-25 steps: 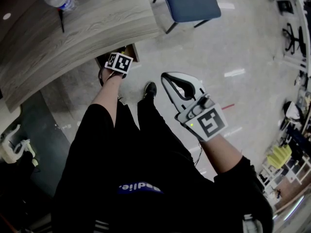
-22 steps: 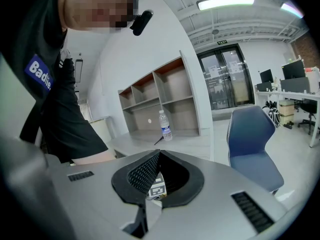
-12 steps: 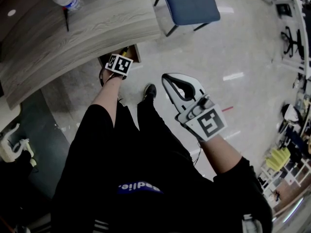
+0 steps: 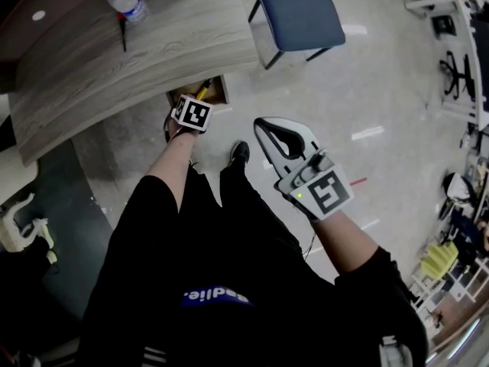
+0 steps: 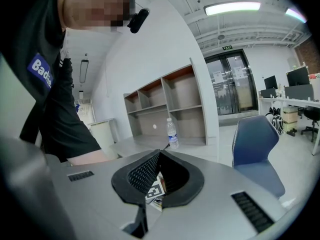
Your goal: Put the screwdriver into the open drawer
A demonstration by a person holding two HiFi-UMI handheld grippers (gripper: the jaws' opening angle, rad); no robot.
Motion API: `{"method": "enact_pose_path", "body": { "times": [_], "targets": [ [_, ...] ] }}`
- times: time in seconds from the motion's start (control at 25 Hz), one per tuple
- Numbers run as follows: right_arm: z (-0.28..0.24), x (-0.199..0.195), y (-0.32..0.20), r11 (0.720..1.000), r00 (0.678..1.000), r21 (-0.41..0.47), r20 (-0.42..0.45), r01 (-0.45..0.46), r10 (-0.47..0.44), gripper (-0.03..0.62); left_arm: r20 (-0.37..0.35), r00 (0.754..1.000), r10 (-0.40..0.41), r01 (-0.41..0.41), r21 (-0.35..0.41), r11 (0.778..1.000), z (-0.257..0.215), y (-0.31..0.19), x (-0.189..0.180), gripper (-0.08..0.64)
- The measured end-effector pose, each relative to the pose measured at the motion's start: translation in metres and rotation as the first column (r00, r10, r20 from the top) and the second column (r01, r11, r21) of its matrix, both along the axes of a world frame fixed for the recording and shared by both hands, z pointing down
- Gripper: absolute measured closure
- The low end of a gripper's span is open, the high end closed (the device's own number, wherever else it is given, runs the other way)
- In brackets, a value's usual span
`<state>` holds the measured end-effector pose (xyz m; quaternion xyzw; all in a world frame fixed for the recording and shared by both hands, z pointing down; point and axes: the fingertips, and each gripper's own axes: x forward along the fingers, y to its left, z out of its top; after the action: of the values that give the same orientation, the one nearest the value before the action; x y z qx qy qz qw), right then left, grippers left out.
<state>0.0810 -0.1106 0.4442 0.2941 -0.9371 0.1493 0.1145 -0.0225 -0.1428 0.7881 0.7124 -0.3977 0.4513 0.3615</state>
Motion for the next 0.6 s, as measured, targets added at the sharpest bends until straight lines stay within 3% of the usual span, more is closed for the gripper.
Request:
{"method": "enact_pose_path", "body": {
  "times": [0.32,0.6],
  "targets": [
    [-0.030,-0.018,0.012,0.999,1.000,0.035,0.029,-0.002,0.001,0.566,-0.103,0.994,-0.035,0.045,0.100,0.994,-0.076,0.022,-0.007,0.436],
    [-0.049,-0.031,0.023,0.998,0.999,0.059,0.046,-0.006,0.003,0.566,-0.189,0.982,-0.027,0.073,0.244,0.967,-0.157,0.038,-0.015,0.446]
  ]
}}
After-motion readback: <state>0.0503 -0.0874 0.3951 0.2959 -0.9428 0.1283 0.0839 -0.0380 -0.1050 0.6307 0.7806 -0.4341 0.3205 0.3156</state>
